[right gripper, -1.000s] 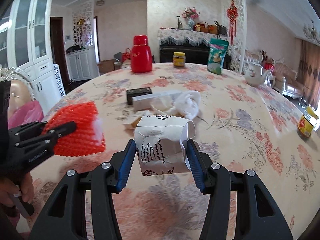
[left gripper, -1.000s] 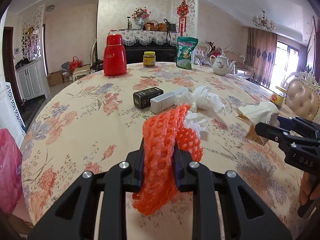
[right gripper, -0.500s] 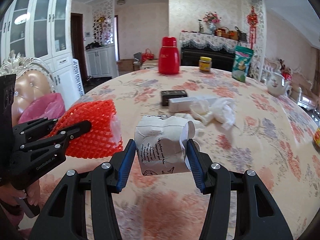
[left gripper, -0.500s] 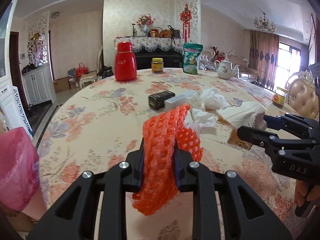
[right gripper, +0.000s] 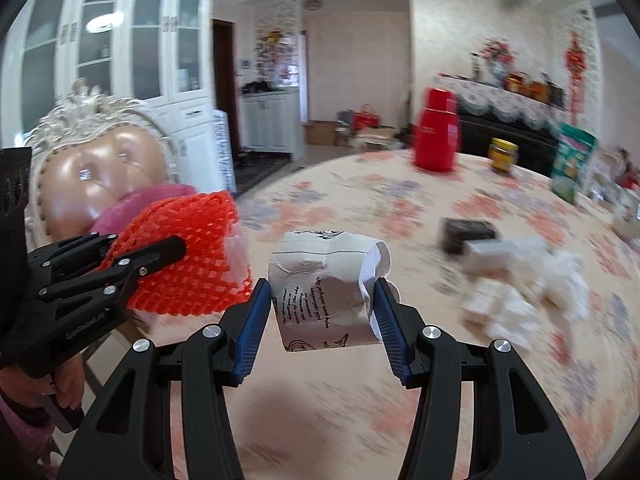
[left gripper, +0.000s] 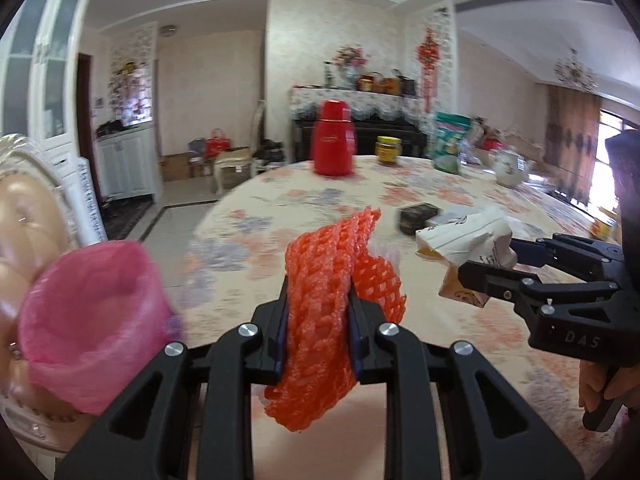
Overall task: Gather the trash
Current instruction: 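Carry the orange net and paper cup to the pink bin and release both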
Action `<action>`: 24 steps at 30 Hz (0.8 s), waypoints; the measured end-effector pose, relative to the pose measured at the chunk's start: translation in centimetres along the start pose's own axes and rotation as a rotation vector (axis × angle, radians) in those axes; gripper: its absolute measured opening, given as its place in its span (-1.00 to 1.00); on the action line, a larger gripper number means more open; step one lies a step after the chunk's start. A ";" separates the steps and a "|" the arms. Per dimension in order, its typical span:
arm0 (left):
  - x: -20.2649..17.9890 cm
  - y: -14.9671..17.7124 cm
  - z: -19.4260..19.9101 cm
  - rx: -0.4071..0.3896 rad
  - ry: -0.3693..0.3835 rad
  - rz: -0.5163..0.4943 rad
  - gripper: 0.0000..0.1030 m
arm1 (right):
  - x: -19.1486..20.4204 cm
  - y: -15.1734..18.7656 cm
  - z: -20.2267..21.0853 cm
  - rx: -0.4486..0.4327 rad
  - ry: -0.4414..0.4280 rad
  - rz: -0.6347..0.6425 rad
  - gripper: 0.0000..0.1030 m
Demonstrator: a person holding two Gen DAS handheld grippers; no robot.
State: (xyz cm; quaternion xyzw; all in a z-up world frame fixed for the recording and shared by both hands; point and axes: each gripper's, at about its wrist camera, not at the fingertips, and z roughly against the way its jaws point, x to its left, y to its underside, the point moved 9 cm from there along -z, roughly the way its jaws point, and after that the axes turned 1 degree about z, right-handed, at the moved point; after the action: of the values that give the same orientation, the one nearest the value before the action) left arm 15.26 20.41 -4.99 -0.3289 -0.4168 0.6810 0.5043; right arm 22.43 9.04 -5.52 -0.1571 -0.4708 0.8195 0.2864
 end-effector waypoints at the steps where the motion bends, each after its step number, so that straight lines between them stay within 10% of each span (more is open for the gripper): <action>1: 1.3 -0.1 0.2 -0.004 -0.021 0.013 -0.56 | 0.9 -0.3 -0.5 0.000 -0.015 0.015 -0.02; 13: 17.2 -1.7 2.5 -0.037 -0.271 0.140 -0.56 | 12.8 -5.7 -7.9 -0.010 -0.249 0.161 -0.02; 24: 27.8 -0.4 0.4 0.013 -0.321 0.307 -0.52 | 19.8 -8.8 -14.5 0.020 -0.385 0.149 -0.02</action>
State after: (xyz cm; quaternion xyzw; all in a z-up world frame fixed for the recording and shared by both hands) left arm 7.44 47.05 -5.22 -0.2724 -0.4325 0.7961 0.3239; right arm 17.33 34.60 -5.03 -0.0291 -0.4956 0.8581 0.1312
